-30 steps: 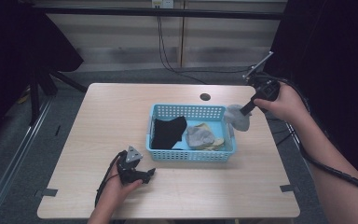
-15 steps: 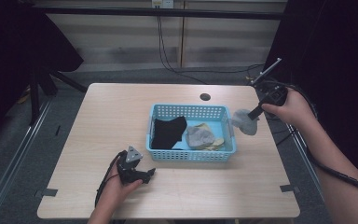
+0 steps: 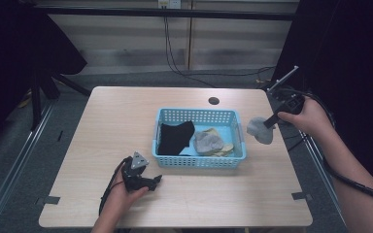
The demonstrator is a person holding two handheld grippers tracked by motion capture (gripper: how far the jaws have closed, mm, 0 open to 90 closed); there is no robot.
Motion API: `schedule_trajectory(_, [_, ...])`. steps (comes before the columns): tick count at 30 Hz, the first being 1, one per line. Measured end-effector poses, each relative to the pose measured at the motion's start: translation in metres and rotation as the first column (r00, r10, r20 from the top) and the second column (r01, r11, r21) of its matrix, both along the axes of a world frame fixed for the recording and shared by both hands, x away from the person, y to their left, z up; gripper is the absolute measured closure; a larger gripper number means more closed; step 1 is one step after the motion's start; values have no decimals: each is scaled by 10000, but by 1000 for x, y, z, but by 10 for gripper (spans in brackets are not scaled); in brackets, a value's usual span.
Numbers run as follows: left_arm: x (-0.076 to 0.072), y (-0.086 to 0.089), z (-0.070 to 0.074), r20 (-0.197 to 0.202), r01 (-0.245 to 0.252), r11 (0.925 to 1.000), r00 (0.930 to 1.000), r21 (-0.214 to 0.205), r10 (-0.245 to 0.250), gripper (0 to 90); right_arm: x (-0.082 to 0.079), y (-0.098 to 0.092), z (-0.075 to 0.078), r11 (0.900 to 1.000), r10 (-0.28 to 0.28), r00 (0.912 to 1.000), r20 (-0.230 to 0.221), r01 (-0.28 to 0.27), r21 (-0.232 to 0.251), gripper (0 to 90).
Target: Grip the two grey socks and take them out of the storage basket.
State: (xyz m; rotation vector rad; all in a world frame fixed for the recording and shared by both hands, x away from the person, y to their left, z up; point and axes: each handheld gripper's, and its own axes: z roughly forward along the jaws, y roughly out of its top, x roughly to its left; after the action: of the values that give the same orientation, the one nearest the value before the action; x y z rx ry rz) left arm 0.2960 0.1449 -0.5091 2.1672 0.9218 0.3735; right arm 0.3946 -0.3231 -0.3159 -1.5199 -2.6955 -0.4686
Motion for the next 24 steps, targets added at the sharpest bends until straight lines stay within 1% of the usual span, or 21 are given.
schedule_trajectory(1, [0, 0, 0, 2, 0, 10000, 10000, -4, 0, 158, 0, -3, -3, 10000, -2, 10000, 23, 2, -34, 849])
schedule_trajectory(2, [0, 0, 0, 2, 0, 10000, 10000, -4, 0, 159, 0, -3, -3, 10000, -2, 10000, 23, 2, -34, 849])
schedule_trajectory(7, [0, 0, 0, 1, -5, 10000, 10000, 4, 5, 158, -1, -8, -13, 9999, -135, 9998, -110, 135, -55, 848])
schedule_trajectory(8, [0, 0, 0, 1, -5, 10000, 10000, 4, 5, 158, -1, -8, -13, 9999, -135, 9998, -110, 135, -55, 848])
schedule_trajectory(9, [0, 0, 0, 1, -3, 10000, 10000, -4, 3, 158, 0, -9, -17, 9999, -132, 9998, -118, 131, -41, 848])
schedule_trajectory(10, [0, 0, 0, 1, -3, 10000, 10000, -4, 3, 159, 0, -9, -17, 9999, -132, 9998, -118, 131, -41, 848])
schedule_trajectory(11, [0, 0, 0, 1, -4, 10000, 10000, -5, 4, 158, 0, -10, -21, 9999, -151, 9998, -121, 151, -14, 848])
schedule_trajectory(13, [0, 0, 0, 8, -4, 10000, 10000, 2, 4, 158, 0, -10, -23, 9999, -152, 9997, -181, 152, -9, 848])
schedule_trajectory(15, [0, 0, 0, 6, 2, 10000, 10000, 1, -2, 159, 1, -8, -32, 9998, -187, 9993, -311, 184, -87, 848])
schedule_trajectory(16, [0, 0, 0, 6, 2, 10000, 10000, 1, -2, 159, 1, -8, -32, 9998, -187, 9993, -311, 184, -87, 848])
schedule_trajectory(17, [0, 0, 0, 4, -1, 10000, 10000, 0, 1, 158, 2, -7, -37, 9998, -169, 9992, -354, 166, -92, 848])
schedule_trajectory(18, [0, 0, 0, 4, -1, 10000, 10000, 0, 1, 158, 2, -7, -37, 9998, -169, 9992, -354, 166, -92, 848])
schedule_trajectory(20, [0, 0, 0, 7, 2, 10000, 10000, 0, -2, 158, 3, -5, -44, 9998, -144, 9990, -422, 140, -107, 848])
schedule_trajectory(22, [0, 0, 0, 6, -1, 10000, 10000, -1, 1, 158, 4, -4, -46, 9998, -180, 9986, -487, 176, -90, 847])
schedule_trajectory(23, [0, 0, 0, 6, -2, 10000, 10000, 2, 2, 158, 4, -3, -50, 9999, -163, 9986, -496, 161, -48, 847])
schedule_trajectory(24, [0, 0, 0, 6, -2, 10000, 10000, 2, 2, 158, 4, -3, -50, 9999, -163, 9986, -496, 161, -48, 847])
